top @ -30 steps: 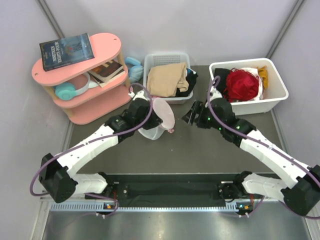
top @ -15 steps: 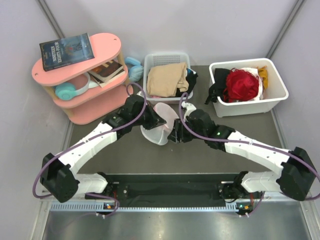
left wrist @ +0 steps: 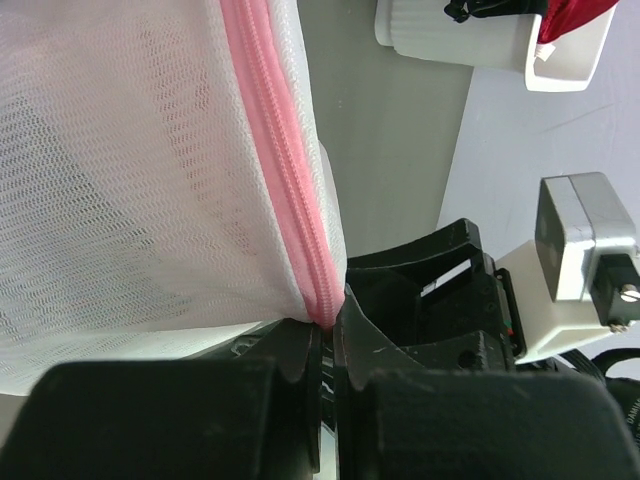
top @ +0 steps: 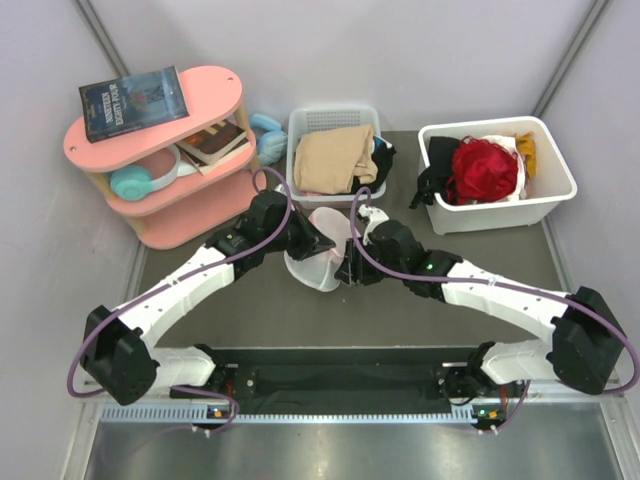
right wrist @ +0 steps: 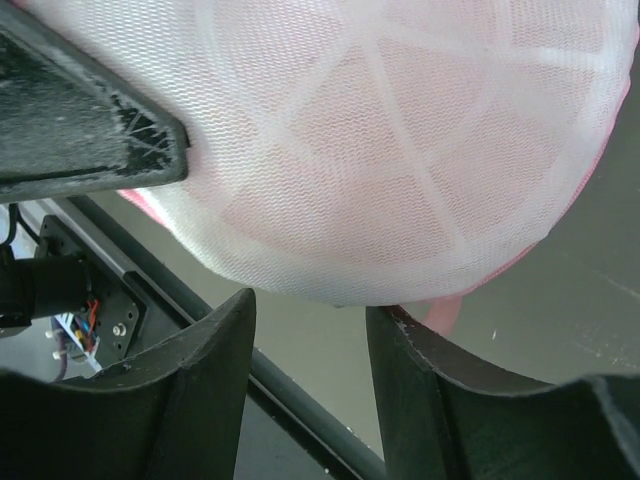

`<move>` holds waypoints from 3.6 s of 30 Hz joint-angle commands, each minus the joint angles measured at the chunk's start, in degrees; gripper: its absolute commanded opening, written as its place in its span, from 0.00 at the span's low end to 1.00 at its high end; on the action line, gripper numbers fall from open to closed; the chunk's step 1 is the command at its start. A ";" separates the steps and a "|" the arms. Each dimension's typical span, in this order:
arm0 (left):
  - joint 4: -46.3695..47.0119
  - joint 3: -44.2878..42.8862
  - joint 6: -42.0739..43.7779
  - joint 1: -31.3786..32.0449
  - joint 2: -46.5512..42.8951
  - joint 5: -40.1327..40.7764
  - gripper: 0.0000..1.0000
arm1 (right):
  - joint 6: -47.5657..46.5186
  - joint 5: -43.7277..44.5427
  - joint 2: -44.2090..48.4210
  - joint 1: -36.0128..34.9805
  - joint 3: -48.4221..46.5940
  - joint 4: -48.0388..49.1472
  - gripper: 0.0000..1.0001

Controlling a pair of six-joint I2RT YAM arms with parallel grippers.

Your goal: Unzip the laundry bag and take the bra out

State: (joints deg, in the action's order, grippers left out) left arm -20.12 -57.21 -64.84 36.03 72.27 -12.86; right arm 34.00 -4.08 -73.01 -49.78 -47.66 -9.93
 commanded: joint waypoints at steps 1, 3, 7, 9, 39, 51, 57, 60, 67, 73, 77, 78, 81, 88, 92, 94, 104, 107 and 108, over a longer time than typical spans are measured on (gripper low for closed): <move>4.39 -0.62 -0.55 -0.17 -1.96 -1.02 0.00 | -0.78 1.53 -0.99 -0.85 -2.26 1.33 0.48; 4.30 -0.62 -0.64 -0.26 -1.87 -1.20 0.00 | -0.69 1.97 -0.03 -0.85 -1.83 1.41 0.48; 4.47 -0.45 -0.90 -0.26 -2.04 -1.38 0.00 | -0.69 2.58 0.50 -0.84 -1.38 1.50 0.49; 4.65 -0.53 -0.90 -0.26 -2.13 -1.46 0.00 | -0.78 2.58 0.33 -0.84 -1.56 1.50 0.49; 3.16 0.61 5.07 -7.37 -1.87 -8.05 0.00 | -3.15 7.06 4.72 -0.50 0.02 -2.19 0.00; 4.21 -4.13 13.51 -10.63 5.42 -12.98 0.00 | -3.41 7.42 7.71 0.03 1.17 -5.88 0.00; 1.06 -9.40 17.28 -10.63 8.68 -11.85 0.64 | -2.62 6.63 7.36 -0.40 -1.12 -8.35 0.00; -7.80 -10.29 18.78 -10.54 7.63 -7.12 0.71 | -1.66 6.54 5.26 -1.37 -2.35 -8.52 0.00; -16.62 -1.61 15.90 -10.28 -5.53 -2.96 0.71 | 2.56 6.19 -1.51 -6.72 -5.86 -5.54 0.00; -16.09 6.13 8.69 -10.02 -14.16 -4.45 0.70 | 3.01 4.34 -8.89 -11.21 -12.09 -4.66 0.00; -21.00 6.85 7.97 -10.02 -17.95 -0.95 0.70 | 3.09 1.97 -12.76 -13.15 -14.74 -4.74 0.00; -22.14 6.76 8.23 -10.02 -18.74 1.50 0.70 | 3.09 1.97 -13.29 -13.67 -15.09 -4.83 0.00; -25.58 8.33 7.63 -10.02 -21.55 2.67 0.70 | 3.18 1.71 -14.79 -14.47 -16.85 -5.36 0.00; -16.36 15.11 1.30 -10.02 -24.37 2.04 0.70 | 2.48 -0.32 -16.02 -15.79 -17.90 -3.86 0.00; -14.52 15.29 1.73 -10.02 -22.18 3.46 0.68 | 1.69 -0.84 -16.20 -16.31 -18.35 -3.43 0.00; -10.74 15.46 1.21 -10.02 -21.03 3.37 0.68 | 1.51 -1.55 -16.63 -16.40 -18.52 -3.16 0.00; -3.00 16.77 1.56 -10.02 -14.79 -0.84 0.38 | 0.72 -1.90 -16.81 -16.40 -18.96 -3.69 0.00; -1.68 17.57 1.47 -10.02 -14.61 -0.94 0.14 | 1.16 -1.55 -16.28 -16.23 -18.44 -3.69 0.00; -1.50 17.75 1.73 -10.10 -14.53 -0.85 0.03 | 1.24 -1.46 -16.11 -16.05 -17.91 -3.69 0.00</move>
State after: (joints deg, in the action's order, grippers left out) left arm -26.48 -40.36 -63.33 25.96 57.78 -12.51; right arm 35.59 -5.30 -89.91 -65.14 -63.86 -15.55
